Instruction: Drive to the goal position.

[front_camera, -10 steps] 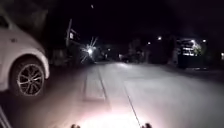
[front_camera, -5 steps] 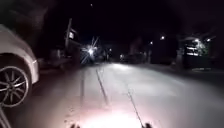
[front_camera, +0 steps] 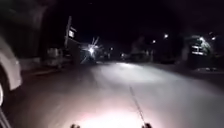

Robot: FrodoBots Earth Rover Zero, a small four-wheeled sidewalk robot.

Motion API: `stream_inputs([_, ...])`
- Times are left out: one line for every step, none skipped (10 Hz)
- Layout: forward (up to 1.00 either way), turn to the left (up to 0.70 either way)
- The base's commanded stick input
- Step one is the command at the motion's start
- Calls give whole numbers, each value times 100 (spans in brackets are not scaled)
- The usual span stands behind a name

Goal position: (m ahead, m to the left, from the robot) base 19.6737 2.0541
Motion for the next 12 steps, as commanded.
stream_inputs([85,0])
stream_inputs([85,0])
stream_inputs([85,0])
stream_inputs([85,0])
stream_inputs([85,0])
stream_inputs([85,0])
stream_inputs([85,0])
stream_inputs([85,0])
stream_inputs([85,0])
stream_inputs([85,0])
stream_inputs([85,0])
stream_inputs([85,0])
